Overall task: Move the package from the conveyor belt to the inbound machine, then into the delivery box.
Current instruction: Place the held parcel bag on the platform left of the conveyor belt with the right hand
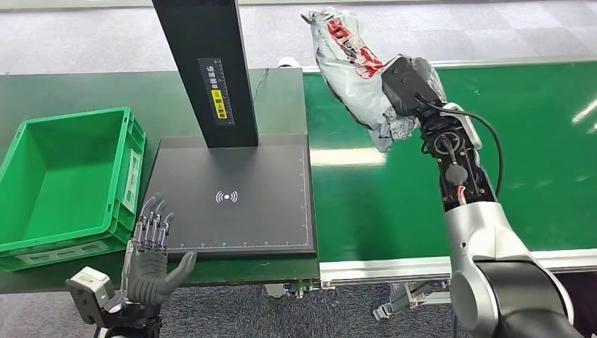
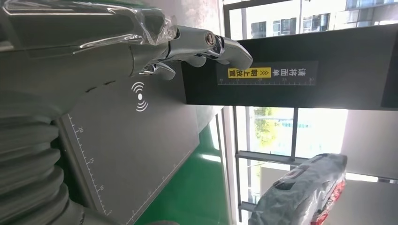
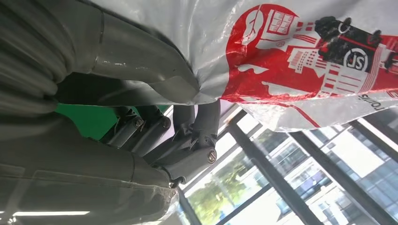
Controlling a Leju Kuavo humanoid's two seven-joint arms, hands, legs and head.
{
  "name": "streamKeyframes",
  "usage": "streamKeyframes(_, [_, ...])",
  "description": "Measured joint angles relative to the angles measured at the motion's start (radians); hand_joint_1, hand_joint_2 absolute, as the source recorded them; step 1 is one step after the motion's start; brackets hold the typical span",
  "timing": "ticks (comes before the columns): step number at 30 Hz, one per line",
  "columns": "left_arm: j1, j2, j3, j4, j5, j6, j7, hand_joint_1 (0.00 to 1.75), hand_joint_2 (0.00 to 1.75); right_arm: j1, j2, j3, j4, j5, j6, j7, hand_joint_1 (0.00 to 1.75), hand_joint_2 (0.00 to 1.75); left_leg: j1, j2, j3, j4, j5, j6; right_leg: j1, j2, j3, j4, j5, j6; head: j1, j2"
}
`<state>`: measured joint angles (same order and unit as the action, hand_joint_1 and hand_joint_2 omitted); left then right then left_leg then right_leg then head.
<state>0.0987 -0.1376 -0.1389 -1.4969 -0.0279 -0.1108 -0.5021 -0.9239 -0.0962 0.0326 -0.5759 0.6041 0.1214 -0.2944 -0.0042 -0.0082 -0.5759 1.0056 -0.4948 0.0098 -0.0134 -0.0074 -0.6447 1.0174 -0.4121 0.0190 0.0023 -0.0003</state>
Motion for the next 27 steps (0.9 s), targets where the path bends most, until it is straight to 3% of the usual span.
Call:
streamKeyframes(4, [0.000,0.000,0.001,0.000,0.000,0.000,-0.002,0.00,1.75,0.005,0.004,0.057,-0.025,-0.058,0.014,-0.003,1.75,1.75,0.000,0.001,0.000,0.000,0.000,0.000,0.000,0.000,0.000,0.000,0.000,0.000,0.000,0.000])
streamKeyframes(6, [0.000,0.000,0.002,0.000,-0.002,-0.001,-0.003,0.00,1.75,0.014,0.015,0.079,-0.037,-0.098,0.076,-0.025,1.75,1.75,0.000,0.001,0.000,0.000,0.000,0.000,0.000,0.001,0.000,0.000,0.000,0.000,0.000,0.000])
streamKeyframes(14, [-0.012,-0.006,0.003,0.001,-0.015,-0.005,-0.002,0.00,1.75,0.110,0.182,0.283,-0.055,-0.272,0.322,-0.011,1.75,1.75,0.004,0.008,0.001,0.000,-0.001,-0.003,0.004,0.007,-0.002,0.001,-0.001,-0.003,0.000,0.000])
streamKeyframes(22, [-0.009,-0.004,0.000,0.007,-0.010,0.001,0.004,0.00,1.75,0.121,0.277,0.439,0.050,-0.401,0.404,0.047,1.75,1.75,0.005,0.008,0.001,-0.001,-0.001,-0.003,0.004,0.007,-0.002,0.001,-0.001,-0.004,0.000,0.000])
streamKeyframes(27, [-0.004,-0.004,-0.001,0.007,-0.005,0.003,0.015,0.00,1.75,0.123,0.304,0.499,0.087,-0.400,0.327,0.090,1.75,1.75,0.004,0.007,0.001,0.000,-0.001,-0.003,0.004,0.007,-0.002,0.001,-0.001,-0.004,0.001,0.000])
